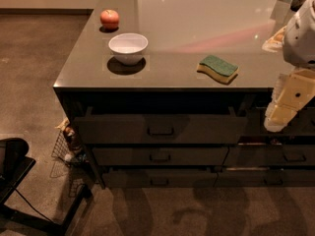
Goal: Open top drawer
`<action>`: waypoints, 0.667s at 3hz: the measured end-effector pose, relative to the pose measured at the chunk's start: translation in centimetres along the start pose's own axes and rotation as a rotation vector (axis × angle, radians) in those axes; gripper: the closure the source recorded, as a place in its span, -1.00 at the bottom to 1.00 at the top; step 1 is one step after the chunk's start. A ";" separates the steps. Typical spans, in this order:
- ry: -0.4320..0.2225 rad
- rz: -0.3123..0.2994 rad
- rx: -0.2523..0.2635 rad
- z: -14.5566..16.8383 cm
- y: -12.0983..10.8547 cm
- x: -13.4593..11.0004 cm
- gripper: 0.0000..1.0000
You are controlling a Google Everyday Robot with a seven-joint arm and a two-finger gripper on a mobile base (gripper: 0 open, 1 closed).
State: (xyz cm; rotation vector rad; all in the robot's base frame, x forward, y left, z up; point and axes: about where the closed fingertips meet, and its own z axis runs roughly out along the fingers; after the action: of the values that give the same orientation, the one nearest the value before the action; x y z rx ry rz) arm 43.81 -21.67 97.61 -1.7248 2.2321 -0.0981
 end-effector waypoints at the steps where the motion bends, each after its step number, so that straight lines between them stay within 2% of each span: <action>1: 0.000 0.000 0.000 0.0 0.0 0.0 -1.00; 2: 0.010 0.013 0.042 0.8 0.0 -0.2 -1.00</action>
Offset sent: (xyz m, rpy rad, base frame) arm 0.0090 0.0059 -0.0220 -0.0167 -0.0352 -0.0329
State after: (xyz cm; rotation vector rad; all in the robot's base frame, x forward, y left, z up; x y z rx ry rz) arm 44.09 -21.37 96.84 -1.6913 2.2322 -0.1497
